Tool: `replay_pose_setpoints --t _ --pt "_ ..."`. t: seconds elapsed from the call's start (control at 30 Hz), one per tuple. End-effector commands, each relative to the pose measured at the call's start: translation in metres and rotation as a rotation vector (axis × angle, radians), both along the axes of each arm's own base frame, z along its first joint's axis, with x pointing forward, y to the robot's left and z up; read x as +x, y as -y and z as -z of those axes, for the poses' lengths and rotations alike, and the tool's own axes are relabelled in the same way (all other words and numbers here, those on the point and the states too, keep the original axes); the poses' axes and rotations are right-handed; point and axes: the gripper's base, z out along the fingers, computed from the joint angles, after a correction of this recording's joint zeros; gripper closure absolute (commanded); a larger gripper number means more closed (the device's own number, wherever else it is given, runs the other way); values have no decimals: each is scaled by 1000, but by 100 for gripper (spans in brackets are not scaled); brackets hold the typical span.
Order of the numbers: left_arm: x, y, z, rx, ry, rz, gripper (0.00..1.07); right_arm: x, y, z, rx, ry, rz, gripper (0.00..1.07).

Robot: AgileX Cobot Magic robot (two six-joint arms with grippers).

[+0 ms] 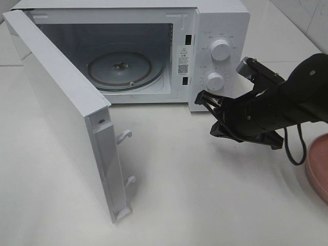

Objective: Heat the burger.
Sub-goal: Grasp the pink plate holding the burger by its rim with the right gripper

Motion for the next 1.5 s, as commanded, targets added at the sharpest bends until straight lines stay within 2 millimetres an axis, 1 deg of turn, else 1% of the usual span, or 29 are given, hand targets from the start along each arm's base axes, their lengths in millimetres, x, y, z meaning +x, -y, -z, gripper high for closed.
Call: replay_pose_setpoints --t 0.03,0.07,0.1,0.17,0.2,0.27,0.33,0.4,0.43,0.47,0.5,0.77,0.9,0.97,1.0,1.03,1.07,1.1,1.13,1.17,1.2,1.23,1.27,1.3,1.33,1.37,1.4,1.43,1.5 --pt "-2 0 0 -6 17 1 9 -10 11 -9 -48 -58 -195 107" --pt "-2 0 0 -6 17 1 9 -13 17 -11 -63 -88 -253 107" --pt "-2 0 0 -6 17 1 9 -13 17 -11 -63 -88 -253 107" --pt "-2 0 0 -6 17 1 9 -19 27 -17 -96 -123 -320 107" --pt "-2 0 0 -6 17 1 9 -19 27 -17 -96 -123 -320 107" --pt "-2 0 0 -6 17 1 9 -22 33 -21 -135 -131 -367 107" --pt "-2 0 0 -6 17 1 9 -29 42 -27 -217 -143 -459 106" --pt "-2 0 0 -6 17 1 9 -32 44 -30 -247 -147 -490 106" --pt "-2 0 0 -6 17 1 9 -37 49 -34 -305 -159 -546 105" --pt "-2 0 0 -6 17 1 9 -37 49 -34 -305 -159 -546 105" --pt "-2 0 0 -6 17 1 9 -42 52 -39 -338 -167 -572 105" --pt "-2 0 0 -6 17 1 9 -58 60 -56 -386 -202 -600 103" --pt "-2 0 0 -6 17 1 9 -63 63 -59 -399 -228 -614 101" --pt "-2 0 0 -6 17 1 9 -63 73 -58 -395 -267 -582 97" --pt "-2 0 0 -6 17 1 9 -63 73 -58 -395 -267 -582 97" --pt "-2 0 0 -6 17 1 9 -61 81 -58 -403 -275 -557 92" --pt "-2 0 0 -6 17 1 9 -61 84 -58 -408 -277 -550 90" --pt "-2 0 0 -6 17 1 9 -61 84 -58 -408 -277 -550 90" --pt "-2 0 0 -6 17 1 9 -59 91 -58 -430 -279 -533 79" --pt "-2 0 0 -6 17 1 9 -59 91 -58 -430 -279 -533 79" --pt "-2 0 0 -6 17 1 9 -58 97 -58 -451 -283 -523 72" --pt "-2 0 0 -6 17 1 9 -58 99 -58 -461 -285 -520 55" --pt "-2 0 0 -6 17 1 9 -58 99 -58 -461 -285 -520 55" --pt "-2 0 0 -6 17 1 9 -57 103 -58 -479 -285 -514 34" --pt "-2 0 0 -6 17 1 9 -57 105 -58 -485 -286 -512 25" --pt "-2 0 0 -6 17 1 9 -57 105 -58 -485 -286 -512 25" --pt "-2 0 0 -6 17 1 9 -56 106 -58 -497 -286 -514 8" --pt "-2 0 0 -6 17 1 9 -56 106 -58 -502 -283 -515 4" --pt "-2 0 0 -6 17 1 9 -56 107 -58 -506 -278 -512 5"
